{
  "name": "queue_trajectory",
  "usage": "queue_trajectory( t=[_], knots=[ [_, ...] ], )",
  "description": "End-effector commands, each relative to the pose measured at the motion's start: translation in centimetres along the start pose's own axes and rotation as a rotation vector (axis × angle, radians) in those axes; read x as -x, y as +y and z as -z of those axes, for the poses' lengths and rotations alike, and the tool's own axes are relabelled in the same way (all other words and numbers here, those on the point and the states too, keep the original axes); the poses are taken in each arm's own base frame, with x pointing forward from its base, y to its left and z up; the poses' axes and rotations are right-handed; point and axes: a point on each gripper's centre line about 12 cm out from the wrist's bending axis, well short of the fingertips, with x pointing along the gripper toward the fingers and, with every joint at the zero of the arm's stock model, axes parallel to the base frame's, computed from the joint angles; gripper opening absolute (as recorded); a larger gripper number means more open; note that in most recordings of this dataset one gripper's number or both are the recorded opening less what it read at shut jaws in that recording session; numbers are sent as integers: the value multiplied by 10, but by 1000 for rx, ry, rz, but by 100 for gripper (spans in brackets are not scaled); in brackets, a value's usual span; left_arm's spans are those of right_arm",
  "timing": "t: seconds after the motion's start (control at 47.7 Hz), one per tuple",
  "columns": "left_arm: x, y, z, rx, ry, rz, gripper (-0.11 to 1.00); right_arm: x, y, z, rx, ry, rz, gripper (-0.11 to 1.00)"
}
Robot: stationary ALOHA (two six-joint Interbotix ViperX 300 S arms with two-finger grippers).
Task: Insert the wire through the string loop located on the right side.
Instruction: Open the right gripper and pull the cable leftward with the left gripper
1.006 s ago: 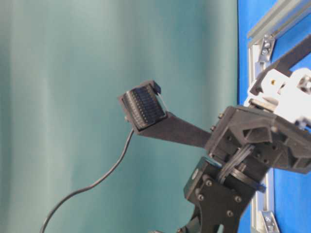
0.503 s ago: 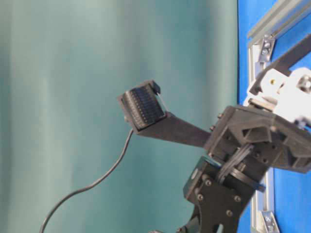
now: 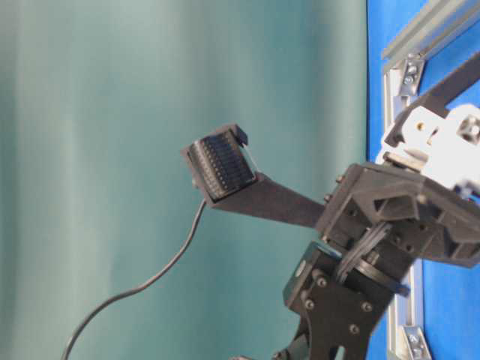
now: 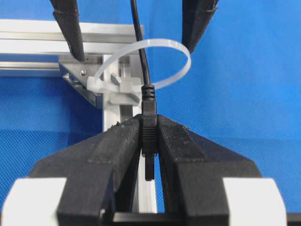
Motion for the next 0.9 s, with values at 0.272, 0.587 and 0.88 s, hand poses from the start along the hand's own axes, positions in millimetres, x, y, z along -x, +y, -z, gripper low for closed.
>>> queue_trajectory(
  t=[0.272,0.587,0.88],
  knots=[
    [54,-5,-6,-5,-27,16,8,2,1,-10,-3,-34,-4,85],
    [127,-6,27,18,-14,37,8,2,1,-11,0,-38,-5,85],
    [178,-5,65,45,54,54,8,1,2,-12,0,-40,-5,85]
  ],
)
